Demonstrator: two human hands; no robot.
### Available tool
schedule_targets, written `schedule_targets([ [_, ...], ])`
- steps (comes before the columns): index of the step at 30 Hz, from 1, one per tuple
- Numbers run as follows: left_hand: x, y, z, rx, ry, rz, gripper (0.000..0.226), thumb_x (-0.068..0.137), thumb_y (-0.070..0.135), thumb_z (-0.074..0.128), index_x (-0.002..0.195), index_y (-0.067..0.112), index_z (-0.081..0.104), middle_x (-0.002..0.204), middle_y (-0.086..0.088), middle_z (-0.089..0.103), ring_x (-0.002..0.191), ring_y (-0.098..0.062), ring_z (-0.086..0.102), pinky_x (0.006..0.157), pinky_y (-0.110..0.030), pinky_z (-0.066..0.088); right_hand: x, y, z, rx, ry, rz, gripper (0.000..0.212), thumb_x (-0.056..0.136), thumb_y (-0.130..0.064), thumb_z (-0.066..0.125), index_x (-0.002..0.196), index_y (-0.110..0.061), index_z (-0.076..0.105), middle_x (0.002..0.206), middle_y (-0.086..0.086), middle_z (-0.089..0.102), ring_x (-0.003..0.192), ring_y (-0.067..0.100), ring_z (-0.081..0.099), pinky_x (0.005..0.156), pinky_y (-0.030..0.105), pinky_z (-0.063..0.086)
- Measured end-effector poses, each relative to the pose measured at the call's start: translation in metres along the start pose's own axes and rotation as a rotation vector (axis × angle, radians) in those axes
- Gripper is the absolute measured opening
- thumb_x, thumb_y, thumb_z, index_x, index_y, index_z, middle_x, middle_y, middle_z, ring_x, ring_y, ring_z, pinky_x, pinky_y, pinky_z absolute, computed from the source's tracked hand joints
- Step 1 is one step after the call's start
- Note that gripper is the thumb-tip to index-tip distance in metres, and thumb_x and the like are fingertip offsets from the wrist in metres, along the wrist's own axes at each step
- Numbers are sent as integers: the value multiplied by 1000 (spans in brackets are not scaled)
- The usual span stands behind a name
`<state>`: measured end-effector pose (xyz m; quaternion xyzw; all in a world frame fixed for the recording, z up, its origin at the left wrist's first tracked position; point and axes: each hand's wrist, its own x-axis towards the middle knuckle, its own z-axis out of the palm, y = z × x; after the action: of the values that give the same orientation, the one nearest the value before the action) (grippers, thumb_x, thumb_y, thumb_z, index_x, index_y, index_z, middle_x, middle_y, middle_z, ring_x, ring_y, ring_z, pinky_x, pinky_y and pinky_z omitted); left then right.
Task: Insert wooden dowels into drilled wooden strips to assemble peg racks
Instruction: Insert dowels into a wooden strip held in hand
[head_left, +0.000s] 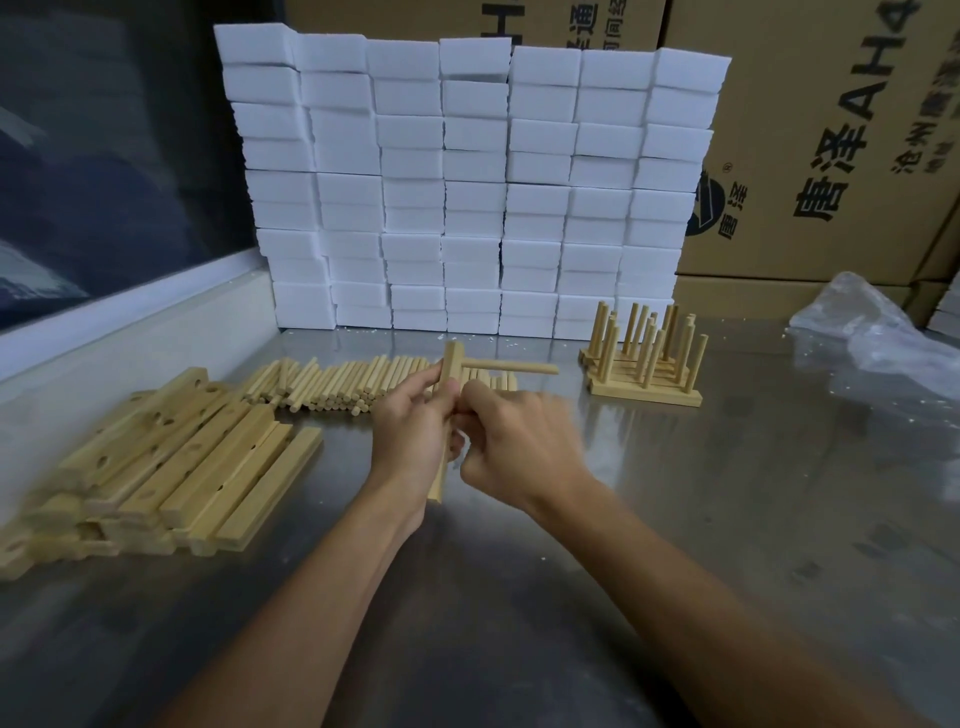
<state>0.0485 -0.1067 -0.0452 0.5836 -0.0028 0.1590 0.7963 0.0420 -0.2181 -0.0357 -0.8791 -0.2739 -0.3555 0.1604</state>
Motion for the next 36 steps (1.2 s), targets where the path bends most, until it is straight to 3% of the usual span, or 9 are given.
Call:
schedule_targets([
  [4, -1, -4, -1, 65, 4, 73, 24, 97, 9, 59, 93, 30, 69, 72, -1, 71, 69, -17, 61, 58, -25, 51, 7, 1, 0, 140, -142, 226, 8, 82, -23, 54, 74, -21, 53, 67, 1, 63, 74, 35, 59, 59, 32, 33],
  [7, -1, -7, -2, 65, -36, 122, 25, 98, 10, 58, 105, 31, 69, 81, -18, 66, 72, -25, 56, 63, -37, 45, 16, 5, -5, 359, -231, 402, 15, 81, -18, 62, 66, -16, 61, 56, -6, 55, 61, 19, 53, 59, 27, 36],
  [14, 1, -11, -1, 126, -67, 174, 33, 97, 10, 59, 107, 41, 67, 67, -7, 56, 57, -18, 47, 50, -28, 39, 20, 15, -14, 690, -356, 582, 22, 80, -2, 60, 62, -11, 67, 53, 0, 61, 50, 10, 50, 52, 22, 40],
  [17, 4, -11, -3, 96, -40, 107, 29, 97, 11, 61, 105, 38, 68, 68, -3, 63, 54, -10, 53, 46, -22, 43, 18, 14, -9, 664, -312, 533, 21, 81, -2, 59, 65, -13, 68, 58, 5, 67, 47, 8, 53, 51, 20, 44],
  [19, 6, -12, -6, 52, 1, 39, 24, 96, 11, 62, 107, 31, 68, 64, 4, 66, 50, -8, 55, 44, -22, 44, 17, 14, -3, 515, -298, 421, 14, 84, -10, 63, 72, -11, 71, 66, 7, 71, 58, 17, 61, 60, 30, 53],
  [21, 8, -14, -10, 13, 52, -15, 23, 95, 12, 64, 113, 26, 68, 66, 4, 67, 50, -9, 56, 46, -24, 45, 16, 13, 3, 372, -286, 320, 15, 88, -22, 66, 78, -13, 73, 69, 3, 69, 68, 21, 62, 68, 36, 54],
  [25, 15, -16, -18, -16, 170, -49, 29, 95, 13, 64, 122, 23, 65, 76, -2, 68, 47, -12, 51, 45, -25, 44, 13, 18, 4, 293, -217, 277, 17, 87, -36, 68, 84, -21, 75, 77, -5, 72, 78, 17, 65, 72, 33, 54],
  [31, 23, -15, -29, -64, 331, -91, 25, 95, 13, 62, 116, 26, 67, 84, -2, 70, 44, -9, 54, 43, -22, 46, 10, 38, 1, 459, -208, 455, 21, 90, -39, 65, 93, -19, 74, 80, -2, 74, 75, 17, 69, 78, 40, 57],
  [36, 26, -13, -32, -124, 401, -145, 21, 97, 13, 58, 115, 18, 69, 97, -7, 68, 49, -15, 53, 44, -23, 46, 8, 63, 15, 564, -254, 700, 19, 94, -26, 62, 86, -14, 74, 77, 1, 75, 69, 14, 71, 82, 42, 59],
])
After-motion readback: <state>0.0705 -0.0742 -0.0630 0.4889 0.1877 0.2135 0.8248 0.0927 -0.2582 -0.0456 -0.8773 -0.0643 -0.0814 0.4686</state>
